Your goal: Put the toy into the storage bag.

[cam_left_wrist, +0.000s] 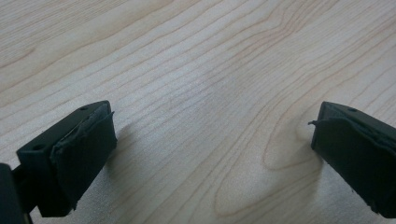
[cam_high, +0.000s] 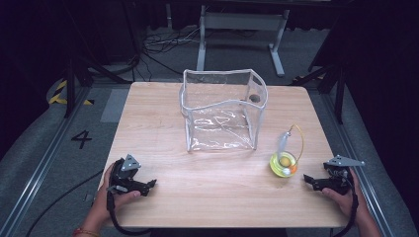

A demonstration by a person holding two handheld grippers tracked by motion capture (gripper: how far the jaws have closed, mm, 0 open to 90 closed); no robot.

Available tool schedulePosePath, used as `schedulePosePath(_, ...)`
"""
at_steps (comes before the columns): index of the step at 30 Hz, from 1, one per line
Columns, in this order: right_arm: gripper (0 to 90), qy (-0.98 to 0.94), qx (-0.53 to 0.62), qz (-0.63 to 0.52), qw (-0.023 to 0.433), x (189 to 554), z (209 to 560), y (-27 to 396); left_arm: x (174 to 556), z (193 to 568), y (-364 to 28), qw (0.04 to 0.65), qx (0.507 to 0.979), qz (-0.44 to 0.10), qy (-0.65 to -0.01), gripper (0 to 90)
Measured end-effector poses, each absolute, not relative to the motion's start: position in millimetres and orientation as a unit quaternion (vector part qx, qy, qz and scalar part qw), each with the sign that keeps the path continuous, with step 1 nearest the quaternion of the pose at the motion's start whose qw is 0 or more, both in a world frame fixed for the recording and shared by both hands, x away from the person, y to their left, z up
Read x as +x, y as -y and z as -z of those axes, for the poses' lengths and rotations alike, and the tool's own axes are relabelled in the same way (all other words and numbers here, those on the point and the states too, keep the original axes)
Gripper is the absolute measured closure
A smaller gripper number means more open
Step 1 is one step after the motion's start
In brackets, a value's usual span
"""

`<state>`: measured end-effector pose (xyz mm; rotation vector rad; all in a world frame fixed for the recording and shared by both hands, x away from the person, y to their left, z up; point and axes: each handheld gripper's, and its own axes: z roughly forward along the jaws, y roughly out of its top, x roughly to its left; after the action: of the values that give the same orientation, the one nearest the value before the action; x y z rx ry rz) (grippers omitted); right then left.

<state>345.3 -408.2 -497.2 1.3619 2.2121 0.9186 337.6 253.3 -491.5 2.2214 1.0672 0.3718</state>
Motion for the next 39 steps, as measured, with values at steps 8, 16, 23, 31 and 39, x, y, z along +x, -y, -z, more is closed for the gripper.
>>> schedulePosePath(8, 0.0, -0.789, 0.484, -0.327, 0.192, 345.2, 497.1, 408.9, 338.2, 491.6, -253.7, 0.320, 0.846, -0.143, -0.403, 0.1)
schedulePosePath(16, 0.6, -0.791, 0.484, -0.322, 0.189, 345.1, 496.0, 410.0, 338.3, 491.7, -253.6, 0.321, 0.845, -0.143, -0.403, 0.2)
schedulePosePath(23, 21.4, -0.792, 0.478, -0.330, 0.189, 343.9, 491.5, 414.7, 338.5, 491.5, -253.8, 0.320, 0.846, -0.145, -0.401, 0.2)
schedulePosePath(31, 20.3, -0.798, 0.462, -0.340, 0.184, 338.1, 472.8, 413.9, 338.5, 491.6, -253.8, 0.320, 0.846, -0.145, -0.401, 0.2)
schedulePosePath(39, 20.4, -0.812, 0.440, -0.336, 0.184, 333.7, 454.7, 407.9, 338.6, 491.5, -253.9, 0.320, 0.846, -0.145, -0.401, 0.2)
